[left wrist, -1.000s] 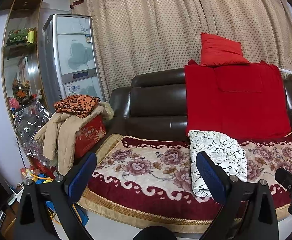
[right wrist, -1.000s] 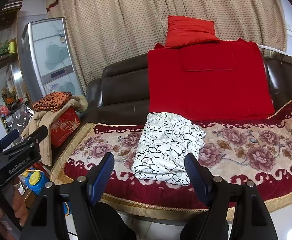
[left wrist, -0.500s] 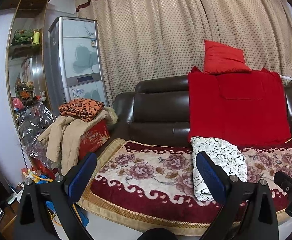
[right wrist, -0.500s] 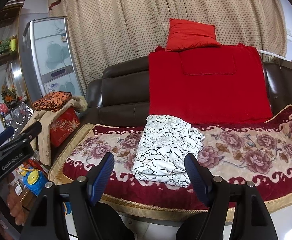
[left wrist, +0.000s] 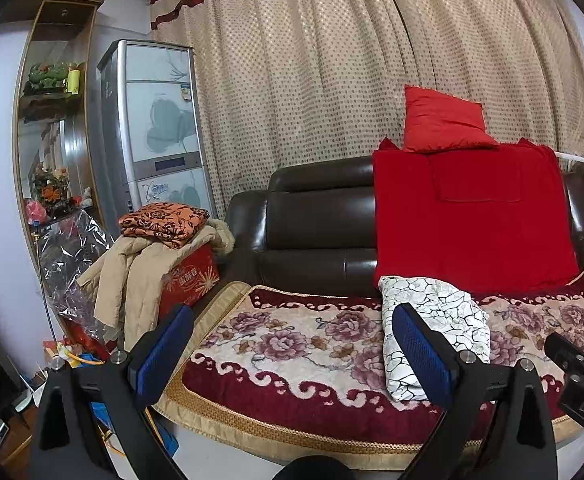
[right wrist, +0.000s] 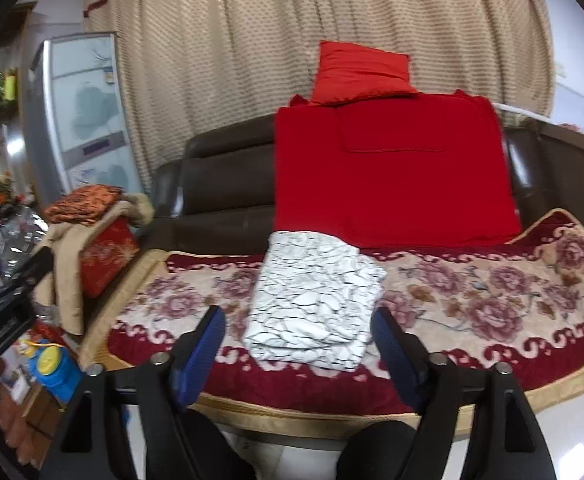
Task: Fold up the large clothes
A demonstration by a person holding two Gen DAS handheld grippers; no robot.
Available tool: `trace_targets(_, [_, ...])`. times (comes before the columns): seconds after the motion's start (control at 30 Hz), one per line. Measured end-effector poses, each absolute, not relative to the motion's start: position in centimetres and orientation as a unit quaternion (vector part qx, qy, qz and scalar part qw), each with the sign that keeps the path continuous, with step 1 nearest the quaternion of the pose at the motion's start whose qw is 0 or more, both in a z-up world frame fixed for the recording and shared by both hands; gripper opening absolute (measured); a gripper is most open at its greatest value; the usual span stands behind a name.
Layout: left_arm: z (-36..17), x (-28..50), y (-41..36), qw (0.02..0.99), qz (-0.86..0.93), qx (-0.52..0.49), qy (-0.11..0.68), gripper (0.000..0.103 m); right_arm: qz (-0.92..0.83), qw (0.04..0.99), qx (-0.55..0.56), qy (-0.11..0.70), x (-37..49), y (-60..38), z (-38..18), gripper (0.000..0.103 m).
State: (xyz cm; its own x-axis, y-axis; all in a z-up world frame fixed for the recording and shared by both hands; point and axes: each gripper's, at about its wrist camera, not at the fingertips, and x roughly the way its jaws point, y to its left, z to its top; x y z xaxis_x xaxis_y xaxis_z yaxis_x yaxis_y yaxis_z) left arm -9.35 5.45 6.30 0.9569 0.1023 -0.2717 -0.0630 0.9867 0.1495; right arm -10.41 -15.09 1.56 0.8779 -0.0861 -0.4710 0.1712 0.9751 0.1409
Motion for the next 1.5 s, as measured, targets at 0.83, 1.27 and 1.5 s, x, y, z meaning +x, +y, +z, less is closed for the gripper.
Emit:
trace_targets(0.83, [5.2,-8.0,2.8,0.984,0.013,0.085,0.159,0.099,-0.108,0.961,0.071,0.245,-8.9,-15.6,1.5,0.082])
trace_targets(1.27, [4.6,-6.7,1.9,0.981,-0.009,0.085,0.172,0.100,-0.110,0.961,0.064,0.248,-8.0,-15.8,1.2,0.082])
trace_targets(1.5, [3.8,-5.1,1.3,0.979,-0.021,0.086,0.185,0.100,-0.108,0.959,0.055,0.255,-6.5,-15.6,0.7,0.082])
